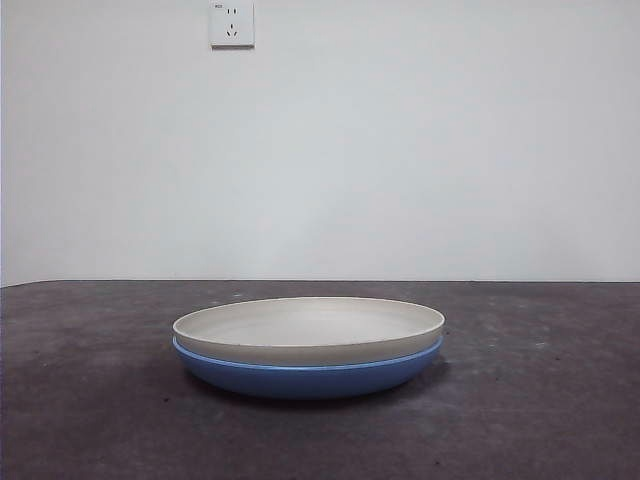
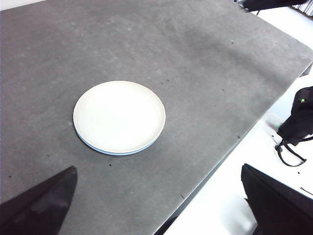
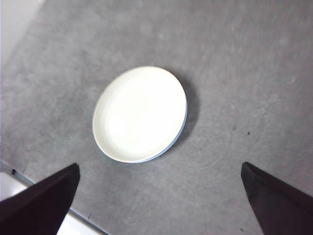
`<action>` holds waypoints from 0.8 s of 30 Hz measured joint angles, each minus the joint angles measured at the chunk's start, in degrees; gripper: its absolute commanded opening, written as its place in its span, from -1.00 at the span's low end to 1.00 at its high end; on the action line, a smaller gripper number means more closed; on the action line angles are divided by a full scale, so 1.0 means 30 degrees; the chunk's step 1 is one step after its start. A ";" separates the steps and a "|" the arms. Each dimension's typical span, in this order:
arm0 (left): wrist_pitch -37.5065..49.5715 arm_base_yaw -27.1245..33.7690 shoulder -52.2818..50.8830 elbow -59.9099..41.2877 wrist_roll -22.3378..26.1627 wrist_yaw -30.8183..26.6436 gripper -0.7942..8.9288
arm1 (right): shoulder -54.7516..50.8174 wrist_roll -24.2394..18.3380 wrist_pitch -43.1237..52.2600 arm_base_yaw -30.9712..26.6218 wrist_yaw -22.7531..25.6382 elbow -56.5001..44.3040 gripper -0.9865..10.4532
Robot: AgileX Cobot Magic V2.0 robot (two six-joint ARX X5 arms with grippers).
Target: Pick up the white plate, put it on the blue plate, put it on desk
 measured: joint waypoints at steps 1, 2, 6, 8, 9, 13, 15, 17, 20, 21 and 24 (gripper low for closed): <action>0.0007 0.0000 0.0000 0.0000 0.0000 0.0000 0.33 | -0.0809 -0.0051 -0.0372 0.0000 0.0299 0.0000 0.31; 0.0000 0.0000 0.0000 0.0000 0.0000 0.0000 0.33 | -0.1464 -0.0102 -0.0729 0.0000 0.0583 0.0000 0.31; 0.0000 0.0000 0.0000 0.0000 0.0000 0.0000 0.33 | -0.4124 -0.0576 -0.2674 0.0000 0.1122 0.0007 0.31; 0.0000 0.0000 0.0000 0.0000 0.0000 0.0000 0.33 | -0.5107 -0.0845 -0.3446 0.0000 0.1115 0.0007 0.31; 0.0007 0.0000 0.0000 0.0000 0.0000 0.0000 0.33 | -0.5530 -0.0962 -0.3694 0.0000 0.1115 0.0007 0.31; 0.0036 0.0000 0.0000 0.0000 0.0000 0.0000 0.33 | -0.6666 -0.1202 -0.4022 0.0000 0.1107 0.0007 0.31; 0.0036 0.0000 0.0000 0.0000 0.0000 0.0000 0.33 | -0.6943 -0.1239 -0.4146 0.0000 0.1093 0.0007 0.31; 0.0036 0.0000 0.0000 0.0000 0.0000 0.0000 0.33 | -0.7038 -0.1260 -0.4350 0.0000 0.1100 0.0007 0.31; 0.0044 0.0000 0.0000 0.0000 0.0000 0.0000 0.33 | -0.7045 -0.1268 -0.4371 0.0000 0.1093 0.0007 0.31; 0.0044 0.0000 0.0000 0.0000 0.0000 0.0000 0.33 | -0.7045 -0.1268 -0.4364 0.0000 0.1078 0.0007 0.30; 0.0044 0.0000 0.0000 0.0000 0.0000 0.0000 0.29 | -0.7045 -0.1268 -0.4364 0.0131 0.1020 0.0007 0.16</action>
